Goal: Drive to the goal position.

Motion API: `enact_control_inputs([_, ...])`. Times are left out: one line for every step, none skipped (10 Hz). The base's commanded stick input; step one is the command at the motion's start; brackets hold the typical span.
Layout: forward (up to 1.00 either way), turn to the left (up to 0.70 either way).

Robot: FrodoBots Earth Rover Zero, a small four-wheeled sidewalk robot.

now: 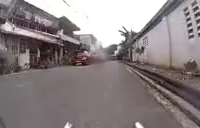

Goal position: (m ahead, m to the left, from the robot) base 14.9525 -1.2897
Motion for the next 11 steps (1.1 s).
enact_control_inputs([0.70, -0.01])
enact_control_inputs([0.70, -0.10])
enact_control_inputs([0.70, -0.12])
enact_control_inputs([0.70, -0.04])
enact_control_inputs([0.70, 0.00])
enact_control_inputs([0.70, 0.00])
enact_control_inputs([0.70, 0.00])
enact_control_inputs([0.70, 0.00])
enact_control_inputs([0.70, 0.00])
enact_control_inputs([0.70, 0.00])
enact_control_inputs([0.70, 0.00])
